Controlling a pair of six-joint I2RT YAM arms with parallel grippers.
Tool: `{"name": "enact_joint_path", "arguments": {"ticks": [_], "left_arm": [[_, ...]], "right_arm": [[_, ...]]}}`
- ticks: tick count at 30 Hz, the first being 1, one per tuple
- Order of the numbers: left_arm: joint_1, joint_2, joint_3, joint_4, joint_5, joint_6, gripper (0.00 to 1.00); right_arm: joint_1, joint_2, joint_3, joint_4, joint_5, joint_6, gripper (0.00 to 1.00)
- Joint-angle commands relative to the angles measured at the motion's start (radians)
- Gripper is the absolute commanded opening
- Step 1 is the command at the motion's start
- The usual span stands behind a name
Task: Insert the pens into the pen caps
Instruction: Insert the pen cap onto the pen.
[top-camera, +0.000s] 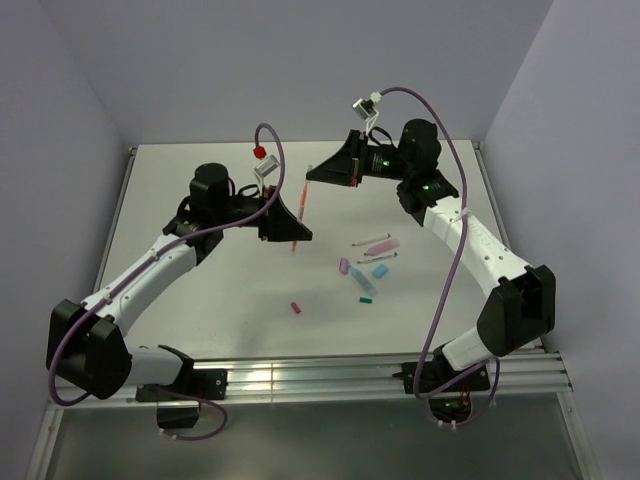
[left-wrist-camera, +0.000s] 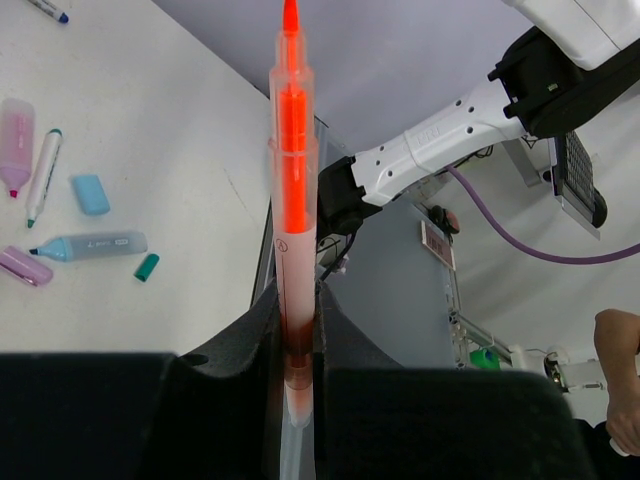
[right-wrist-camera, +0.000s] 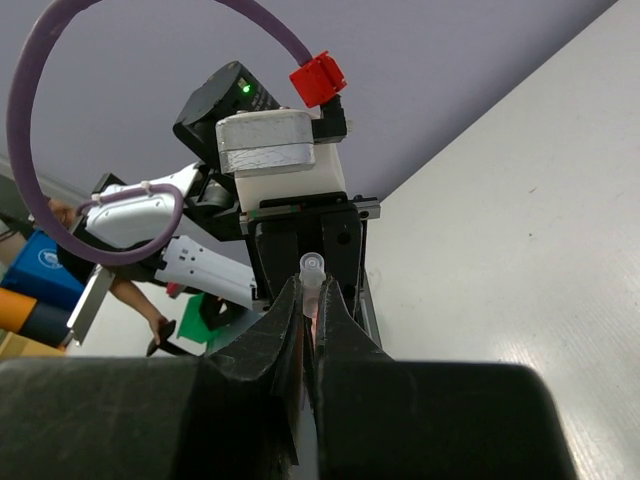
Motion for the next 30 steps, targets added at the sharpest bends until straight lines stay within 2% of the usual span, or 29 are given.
{"name": "enact_joint_path", "arguments": {"ticks": [1,10,19,30], "left_arm": [[0.005,-0.035,-0.003,0.051,0.020,-0.008,0.00],[0.005,-0.039,-0.026,0.087,0.023,-0.034,0.00],[0.003,-0.036,-0.015,0.075,0.016,-0.025,0.00],[0.005,-0.024,-0.017,0.086,0.014,-0.036,0.00]], "right_arm": [[0.001,0.005,0.029,0.004,0.016,-0.023,0.00],[0.001,0.014,0.073,-0.008,0.009,-0.011,0.00],[0.007,-0.020,-0.003,-0.016,0.006,-0.036,0.00],[0.023,-0.038,-0.003,-0.019,0.002,-0.020,0.00]]}}
